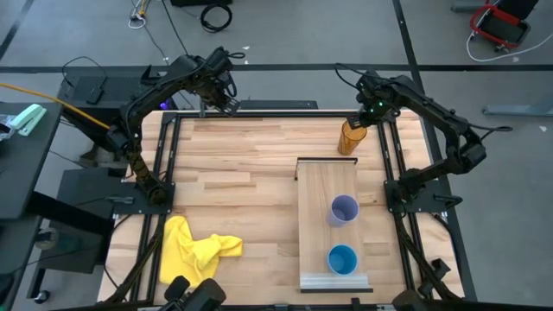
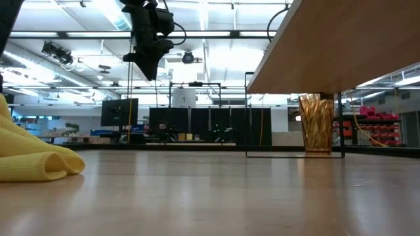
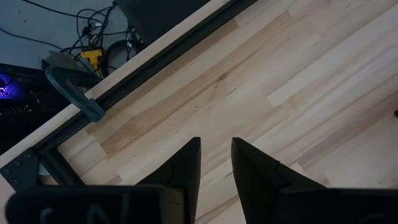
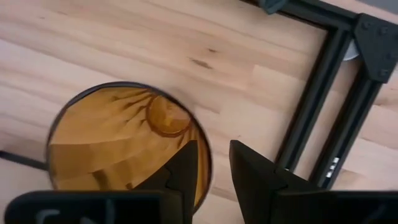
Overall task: Stack small to large cups/mugs on shelf
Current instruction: Put the orange crystal cup onto the shelf
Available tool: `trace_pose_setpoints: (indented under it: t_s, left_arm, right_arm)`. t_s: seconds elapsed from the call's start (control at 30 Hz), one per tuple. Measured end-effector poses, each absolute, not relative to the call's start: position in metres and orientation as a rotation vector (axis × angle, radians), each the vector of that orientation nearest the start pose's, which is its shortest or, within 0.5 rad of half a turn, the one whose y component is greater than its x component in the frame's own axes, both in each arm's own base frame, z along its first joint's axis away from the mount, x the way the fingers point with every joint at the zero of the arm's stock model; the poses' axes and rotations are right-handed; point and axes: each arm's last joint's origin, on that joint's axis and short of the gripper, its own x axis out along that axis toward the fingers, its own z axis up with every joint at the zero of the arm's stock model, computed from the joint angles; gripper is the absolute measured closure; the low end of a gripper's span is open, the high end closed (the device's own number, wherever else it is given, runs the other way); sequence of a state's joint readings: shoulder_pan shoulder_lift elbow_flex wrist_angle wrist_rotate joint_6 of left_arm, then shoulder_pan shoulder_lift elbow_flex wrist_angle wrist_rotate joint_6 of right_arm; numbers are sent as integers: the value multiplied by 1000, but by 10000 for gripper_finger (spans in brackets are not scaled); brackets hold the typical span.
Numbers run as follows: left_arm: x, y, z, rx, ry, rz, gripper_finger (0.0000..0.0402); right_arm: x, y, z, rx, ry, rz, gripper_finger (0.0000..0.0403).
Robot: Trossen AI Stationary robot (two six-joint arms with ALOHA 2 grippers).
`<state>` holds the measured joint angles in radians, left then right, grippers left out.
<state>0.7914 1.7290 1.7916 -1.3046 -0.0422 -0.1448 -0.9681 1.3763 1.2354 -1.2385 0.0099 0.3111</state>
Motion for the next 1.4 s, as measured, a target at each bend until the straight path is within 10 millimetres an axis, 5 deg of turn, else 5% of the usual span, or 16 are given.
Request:
trace_pose_setpoints:
  t_s: [0.57,1.4]
  left_arm:
    - [234,238,348,-587,1138,810,304]
    - [234,238,348,-588,1138,811,307]
  right_arm:
    - [138,-203,285,925,1178,-1019,305]
    - [139,-201,285,952,1169,-980,394]
